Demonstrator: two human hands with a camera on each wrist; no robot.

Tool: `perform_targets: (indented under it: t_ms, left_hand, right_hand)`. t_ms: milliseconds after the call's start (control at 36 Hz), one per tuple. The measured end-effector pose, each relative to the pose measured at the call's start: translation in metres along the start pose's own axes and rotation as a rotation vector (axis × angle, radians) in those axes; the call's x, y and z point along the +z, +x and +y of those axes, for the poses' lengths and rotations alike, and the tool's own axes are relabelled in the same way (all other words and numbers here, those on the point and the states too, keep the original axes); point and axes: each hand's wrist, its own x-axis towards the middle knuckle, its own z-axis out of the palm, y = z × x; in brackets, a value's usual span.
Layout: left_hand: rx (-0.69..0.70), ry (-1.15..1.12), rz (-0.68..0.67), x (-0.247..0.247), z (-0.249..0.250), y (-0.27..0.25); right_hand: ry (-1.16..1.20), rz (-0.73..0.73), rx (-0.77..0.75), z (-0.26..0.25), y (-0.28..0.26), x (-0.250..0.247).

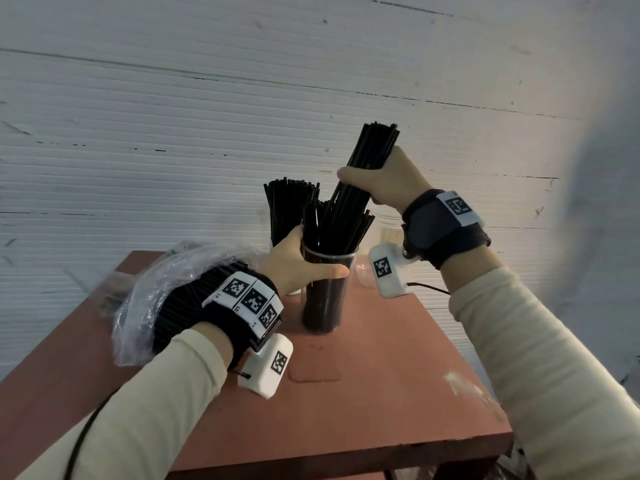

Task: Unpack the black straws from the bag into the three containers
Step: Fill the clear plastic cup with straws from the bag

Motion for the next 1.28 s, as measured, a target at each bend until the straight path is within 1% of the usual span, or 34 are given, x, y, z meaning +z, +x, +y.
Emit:
perform_targets:
  t_ms: [111, 222, 278, 333, 389, 417, 472, 528, 583, 639, 694, 722, 833, 917, 944, 1028, 1055, 1083, 1194, 1222, 1278]
  left_hand:
    - [0.006, 0.011, 0.010, 0.000, 0.002, -0.002]
    - [0.005, 0.023, 0.013, 0.000, 0.004, -0.003]
    - [0.008, 0.017, 0.012, 0.000, 0.003, -0.003]
    - [0.008, 0.016, 0.013, 0.000, 0.001, -0.003]
    - [0.008, 0.016, 0.013, 0.000, 0.000, -0.003]
    - [0.008, 0.016, 0.010, 0.000, 0.000, -0.003]
    - [0.014, 0.025, 0.007, 0.000, 0.000, -0.004]
    - [0.022, 0.032, 0.011, -0.001, 0.002, -0.005]
    - [0.029, 0.035, 0.019, -0.001, 0.003, -0.005]
    - [0.029, 0.029, 0.027, -0.001, 0.003, -0.006]
    - [0.031, 0.021, 0.028, 0.000, 0.003, -0.006]
    - [0.034, 0.019, 0.030, 0.000, 0.004, -0.006]
    - [0.035, 0.005, 0.032, 0.001, 0.005, -0.007]
    - [0.035, 0.001, 0.029, 0.001, 0.005, -0.007]
    - [0.033, 0.000, 0.028, 0.001, 0.005, -0.006]
    - [0.026, -0.005, 0.020, 0.001, 0.005, -0.006]
    - [0.026, -0.009, 0.019, 0.001, 0.004, -0.006]
    - [0.024, -0.012, 0.019, 0.002, 0.004, -0.006]
    - [0.010, -0.028, 0.017, 0.004, 0.006, -0.006]
    - [0.008, -0.030, 0.016, 0.004, 0.007, -0.006]
    - [0.006, -0.031, 0.019, 0.005, 0.009, -0.007]
  right_hand:
    - [-0.090, -0.041, 0.014, 0.005, 0.000, 0.008]
    - [-0.212, -0.190, 0.030, 0.017, -0.004, 0.018]
    - [-0.295, -0.243, 0.042, 0.021, -0.011, 0.024]
    - [-0.292, -0.228, 0.072, 0.026, -0.014, 0.026]
    - [-0.175, -0.141, 0.061, 0.026, -0.018, 0.025]
    - [-0.104, -0.072, 0.040, 0.024, -0.021, 0.024]
    - [0.005, 0.058, -0.072, 0.017, -0.027, 0.021]
    - [0.044, 0.117, -0.220, 0.011, -0.031, 0.021]
    - [-0.039, 0.088, -0.327, 0.010, -0.031, 0.026]
    - [-0.255, 0.037, -0.410, 0.013, -0.030, 0.033]
    - [-0.383, 0.034, -0.450, 0.017, -0.030, 0.036]
    - [-0.383, 0.039, -0.453, 0.018, -0.031, 0.037]
    - [-0.247, 0.011, -0.444, 0.019, -0.033, 0.036]
    - [-0.263, 0.007, -0.439, 0.019, -0.036, 0.036]
    - [-0.280, -0.012, -0.422, 0.019, -0.037, 0.036]
    - [-0.407, -0.157, -0.346, 0.023, -0.040, 0.038]
    - [-0.445, -0.181, -0.334, 0.025, -0.041, 0.039]
    - [-0.451, -0.172, -0.337, 0.025, -0.042, 0.039]
    - [-0.378, -0.055, -0.400, 0.024, -0.042, 0.040]
    - [-0.387, -0.050, -0.406, 0.024, -0.042, 0.040]
    - [-0.438, -0.086, -0.396, 0.026, -0.042, 0.042]
